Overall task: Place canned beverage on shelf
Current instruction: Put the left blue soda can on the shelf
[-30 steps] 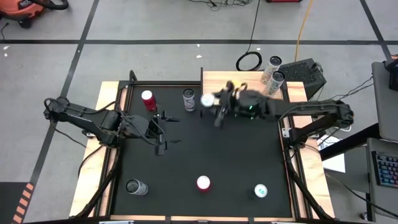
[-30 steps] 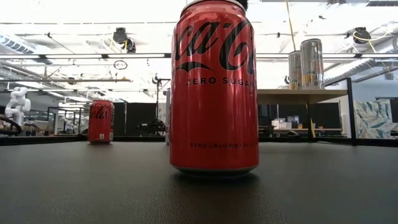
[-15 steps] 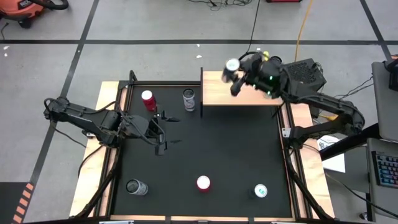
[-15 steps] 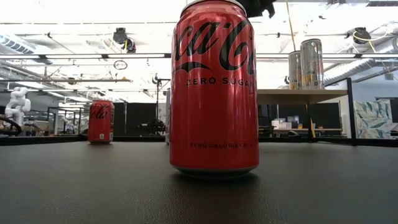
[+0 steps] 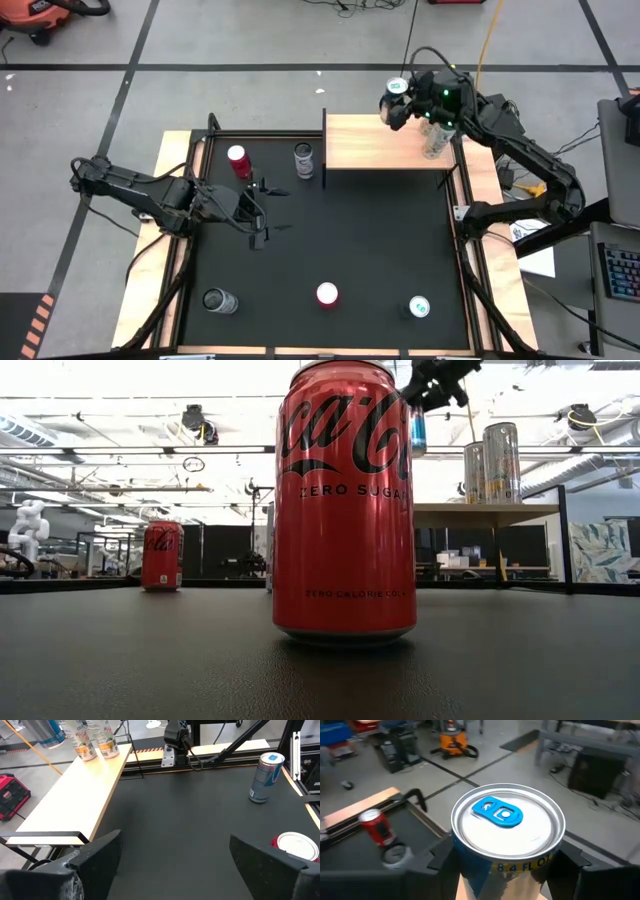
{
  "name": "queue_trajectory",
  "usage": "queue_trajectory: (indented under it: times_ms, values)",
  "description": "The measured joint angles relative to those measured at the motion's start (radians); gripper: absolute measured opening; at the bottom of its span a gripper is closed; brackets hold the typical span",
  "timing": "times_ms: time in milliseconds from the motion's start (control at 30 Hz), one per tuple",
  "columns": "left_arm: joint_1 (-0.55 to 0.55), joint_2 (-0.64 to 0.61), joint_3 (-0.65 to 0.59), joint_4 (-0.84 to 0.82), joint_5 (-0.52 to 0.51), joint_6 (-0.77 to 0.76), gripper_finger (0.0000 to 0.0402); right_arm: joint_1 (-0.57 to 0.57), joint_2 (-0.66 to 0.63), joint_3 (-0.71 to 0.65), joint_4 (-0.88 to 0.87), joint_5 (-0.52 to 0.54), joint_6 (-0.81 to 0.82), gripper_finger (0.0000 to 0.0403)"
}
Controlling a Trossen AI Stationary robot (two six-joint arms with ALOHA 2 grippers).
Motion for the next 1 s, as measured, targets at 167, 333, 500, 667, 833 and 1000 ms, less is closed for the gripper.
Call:
queue_trajectory:
  times_ms: [167,333,500,667,833,1000]
  values:
    - [0.0,0.0,0.0,-0.002,0.0,0.0,0.0371,-0.04,0.015,0.0,-0.05,0.003,0.017,0.0196]
    - [0.0,0.0,0.0,-0.003,0.0,0.0,0.0371,-0.04,0.034,0.0,-0.052,0.0,0.005,0.0196]
    - [0.0,0.0,0.0,-0.007,0.0,0.0,0.0371,-0.04,0.067,0.0,-0.076,0.002,0.023,0.0196]
    - [0.0,0.0,0.0,-0.026,0.0,-0.001,0.0371,-0.033,0.113,0.0,-0.073,0.003,0.05,0.0196]
    - [0.0,0.007,0.0,-0.026,0.0,-0.001,0.0371,-0.009,0.156,0.0,-0.035,0.003,0.057,0.0196]
    - [-0.001,0.016,-0.001,-0.029,0.0,-0.001,0.0371,-0.002,0.182,0.0,0.036,0.003,0.054,0.0196]
